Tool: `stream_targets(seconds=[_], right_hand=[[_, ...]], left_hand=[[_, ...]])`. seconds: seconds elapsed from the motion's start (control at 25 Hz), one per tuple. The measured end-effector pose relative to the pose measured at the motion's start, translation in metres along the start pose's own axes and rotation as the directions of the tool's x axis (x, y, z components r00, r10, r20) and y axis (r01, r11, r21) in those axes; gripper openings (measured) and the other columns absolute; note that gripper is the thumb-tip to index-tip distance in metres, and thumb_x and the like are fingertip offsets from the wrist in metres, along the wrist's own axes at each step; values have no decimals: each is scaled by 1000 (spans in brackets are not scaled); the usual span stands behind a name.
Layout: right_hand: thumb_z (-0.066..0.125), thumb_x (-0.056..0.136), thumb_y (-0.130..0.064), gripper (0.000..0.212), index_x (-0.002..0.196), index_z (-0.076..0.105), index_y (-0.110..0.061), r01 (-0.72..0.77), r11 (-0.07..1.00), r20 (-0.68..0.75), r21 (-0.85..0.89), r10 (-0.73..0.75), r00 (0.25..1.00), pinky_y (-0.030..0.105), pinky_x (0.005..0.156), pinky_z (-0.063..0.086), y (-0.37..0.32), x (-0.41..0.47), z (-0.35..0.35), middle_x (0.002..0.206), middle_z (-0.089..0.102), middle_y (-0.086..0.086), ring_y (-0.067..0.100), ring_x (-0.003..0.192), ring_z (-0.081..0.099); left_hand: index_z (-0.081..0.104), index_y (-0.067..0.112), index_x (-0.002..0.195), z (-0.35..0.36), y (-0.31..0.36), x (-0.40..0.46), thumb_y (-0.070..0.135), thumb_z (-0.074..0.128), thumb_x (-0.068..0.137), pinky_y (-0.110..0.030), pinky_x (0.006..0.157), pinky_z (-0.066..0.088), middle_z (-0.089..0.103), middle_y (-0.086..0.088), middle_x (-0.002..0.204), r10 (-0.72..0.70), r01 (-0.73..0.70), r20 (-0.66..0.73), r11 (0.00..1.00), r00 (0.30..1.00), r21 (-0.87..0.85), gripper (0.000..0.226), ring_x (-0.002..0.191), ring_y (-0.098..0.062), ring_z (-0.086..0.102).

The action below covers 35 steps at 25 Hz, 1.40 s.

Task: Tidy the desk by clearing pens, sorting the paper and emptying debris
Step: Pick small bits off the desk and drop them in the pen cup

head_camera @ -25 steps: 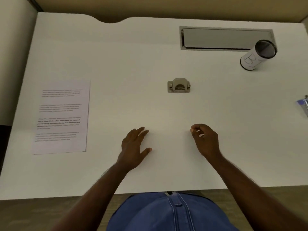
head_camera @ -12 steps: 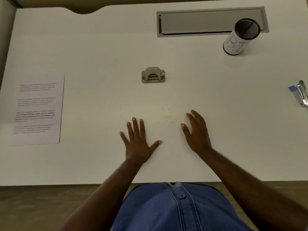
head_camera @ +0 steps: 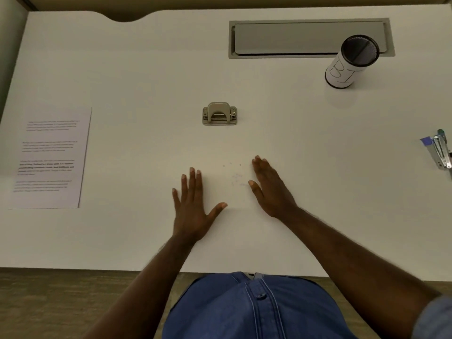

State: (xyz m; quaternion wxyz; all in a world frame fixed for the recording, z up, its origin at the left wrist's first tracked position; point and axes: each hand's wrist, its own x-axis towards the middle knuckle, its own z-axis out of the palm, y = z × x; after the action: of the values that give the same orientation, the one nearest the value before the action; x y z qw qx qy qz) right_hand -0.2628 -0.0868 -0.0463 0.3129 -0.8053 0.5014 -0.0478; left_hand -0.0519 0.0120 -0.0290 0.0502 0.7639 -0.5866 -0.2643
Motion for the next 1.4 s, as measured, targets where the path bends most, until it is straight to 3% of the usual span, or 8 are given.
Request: stream_targets(seconds=[0.24, 0.52, 0.64, 0.72, 0.84, 1.04, 1.2, 1.4], right_hand=[[27, 99, -38, 65, 148, -1, -7, 226, 958, 216, -176, -186, 959, 33, 118, -2, -32, 43, 11, 159, -4, 11, 22, 146, -6], [21, 92, -61, 80, 149, -2, -9, 452, 856, 354, -252, -353, 866, 32, 119, -1, -37, -14, 35, 158, -4, 9, 19, 146, -7], [21, 93, -58, 76, 149, -4, -13, 330, 935, 273, -133, -285, 919, 26, 117, -3, -42, -35, 27, 158, -8, 2, 12, 145, -10], [20, 93, -56, 73, 148, -5, -14, 127, 992, 124, -13, -125, 984, 22, 116, -3, -37, -43, 18, 156, -9, -2, 8, 143, -9], [17, 90, -61, 77, 147, -5, -15, -63, 994, -19, 87, 65, 998, 21, 116, -1, -14, -53, 9, 154, -8, -6, 6, 143, -5], [9, 87, -68, 81, 146, -9, -17, -109, 994, -8, 33, 109, 994, 24, 116, 1, 4, -73, 8, 154, -8, -5, 7, 143, -5], [11, 90, -61, 76, 147, -11, -16, -105, 988, 2, -117, 106, 994, 32, 117, -2, -9, -79, 22, 156, -14, 1, 14, 144, -16], [10, 90, -64, 81, 148, -8, -11, -179, 942, -16, -284, 182, 983, 45, 118, -3, -20, -85, 38, 157, -17, 10, 25, 144, -18]], left_hand=[[-19, 25, 148, -8, -46, -46, 84, 23, 76, -51, 119, -6, -25, 7, 156, -81, 79, 62, 997, 995, 26, 102, 143, -13, -27], [-14, 25, 150, -4, -42, -45, 83, 33, 75, -48, 118, -9, -20, 7, 158, 37, -39, 77, 999, 996, 31, 106, 143, -12, -26], [-19, 24, 148, -1, -33, -41, 82, 37, 76, -50, 118, -10, -27, 6, 156, 77, -88, 131, 993, 988, 80, 109, 142, -14, -29], [-25, 24, 146, 4, -24, -40, 85, 34, 75, -53, 116, -11, -33, 5, 154, 98, -122, 194, 986, 976, 115, 111, 140, -17, -33], [-32, 22, 142, 16, -9, -40, 89, 27, 72, -60, 112, -17, -40, 3, 150, 93, -140, 257, 975, 962, 173, 115, 137, -21, -39], [-28, 17, 145, 36, 23, -31, 87, 22, 76, -63, 111, -14, -37, -1, 152, 122, -172, 234, 963, 965, 209, 110, 139, -24, -35], [-25, 21, 146, 41, 46, -16, 84, 22, 79, -62, 113, -11, -32, -2, 154, 138, -170, 191, 972, 972, 164, 103, 141, -26, -32], [-26, 22, 145, 13, 3, -12, 80, 35, 77, -54, 116, -10, -35, 2, 152, 64, -67, 85, 997, 994, 41, 108, 142, -23, -29]])
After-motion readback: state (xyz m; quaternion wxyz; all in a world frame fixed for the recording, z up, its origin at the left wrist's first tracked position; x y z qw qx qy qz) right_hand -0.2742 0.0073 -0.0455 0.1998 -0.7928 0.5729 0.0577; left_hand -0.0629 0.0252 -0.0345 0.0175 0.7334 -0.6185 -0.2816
